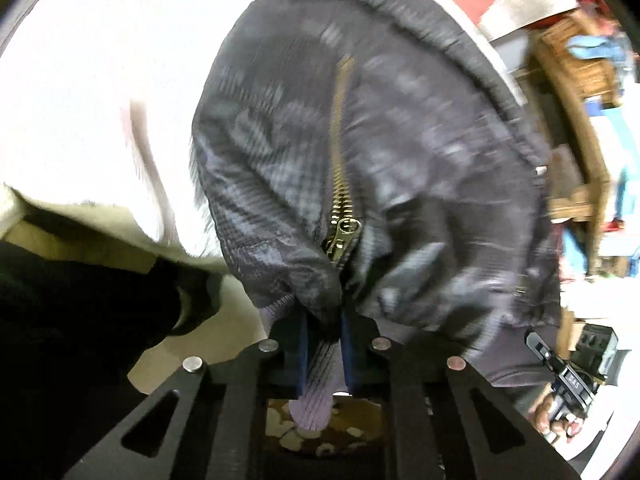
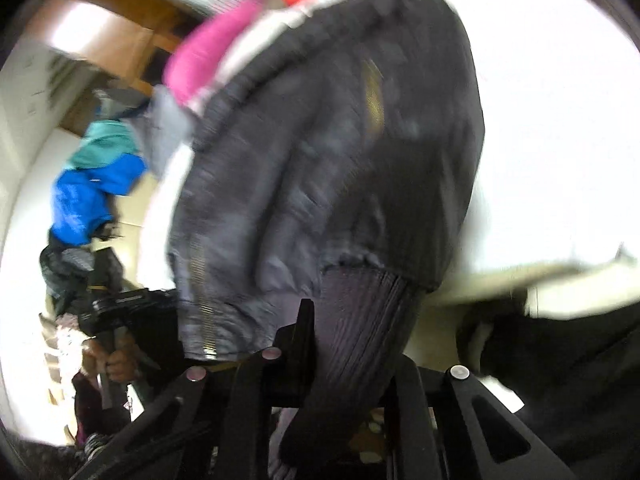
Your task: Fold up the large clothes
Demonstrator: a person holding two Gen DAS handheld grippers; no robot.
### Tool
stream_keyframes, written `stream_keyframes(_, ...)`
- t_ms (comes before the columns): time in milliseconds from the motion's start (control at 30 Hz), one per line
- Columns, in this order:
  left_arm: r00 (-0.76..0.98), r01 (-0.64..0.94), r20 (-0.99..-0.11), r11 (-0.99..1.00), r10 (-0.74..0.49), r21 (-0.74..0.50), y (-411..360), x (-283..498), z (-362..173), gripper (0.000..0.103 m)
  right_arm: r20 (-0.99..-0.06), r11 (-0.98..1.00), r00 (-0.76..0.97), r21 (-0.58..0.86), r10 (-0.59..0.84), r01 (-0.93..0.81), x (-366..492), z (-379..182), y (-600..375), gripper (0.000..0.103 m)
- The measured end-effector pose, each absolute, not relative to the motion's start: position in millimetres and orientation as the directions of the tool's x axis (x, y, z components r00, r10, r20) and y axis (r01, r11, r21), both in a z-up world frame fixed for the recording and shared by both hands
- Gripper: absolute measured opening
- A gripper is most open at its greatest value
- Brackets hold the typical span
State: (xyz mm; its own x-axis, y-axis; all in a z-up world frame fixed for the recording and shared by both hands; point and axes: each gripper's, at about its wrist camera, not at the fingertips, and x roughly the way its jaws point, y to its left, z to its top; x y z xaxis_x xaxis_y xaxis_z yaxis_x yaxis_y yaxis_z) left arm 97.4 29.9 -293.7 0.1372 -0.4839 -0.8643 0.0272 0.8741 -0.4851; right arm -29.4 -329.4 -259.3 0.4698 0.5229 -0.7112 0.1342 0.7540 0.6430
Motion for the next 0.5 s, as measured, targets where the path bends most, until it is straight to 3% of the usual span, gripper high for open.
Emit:
stream_keyframes(267,0.361,0.197,-0.708,0.791,-0.608,-0.579,53,115,-183,0.012,-0.538,0.736,0.656,0.676,0.529,-0.039,-23,-179,-342,0.015)
stream_keyframes(500,0.391,0.182,-0.650,0.747,-0.652,-0.639,71,154,-154,0.011,-0.407,0.664,0.749,0.745,0.522,-0.058,0,-143,-375,0.015)
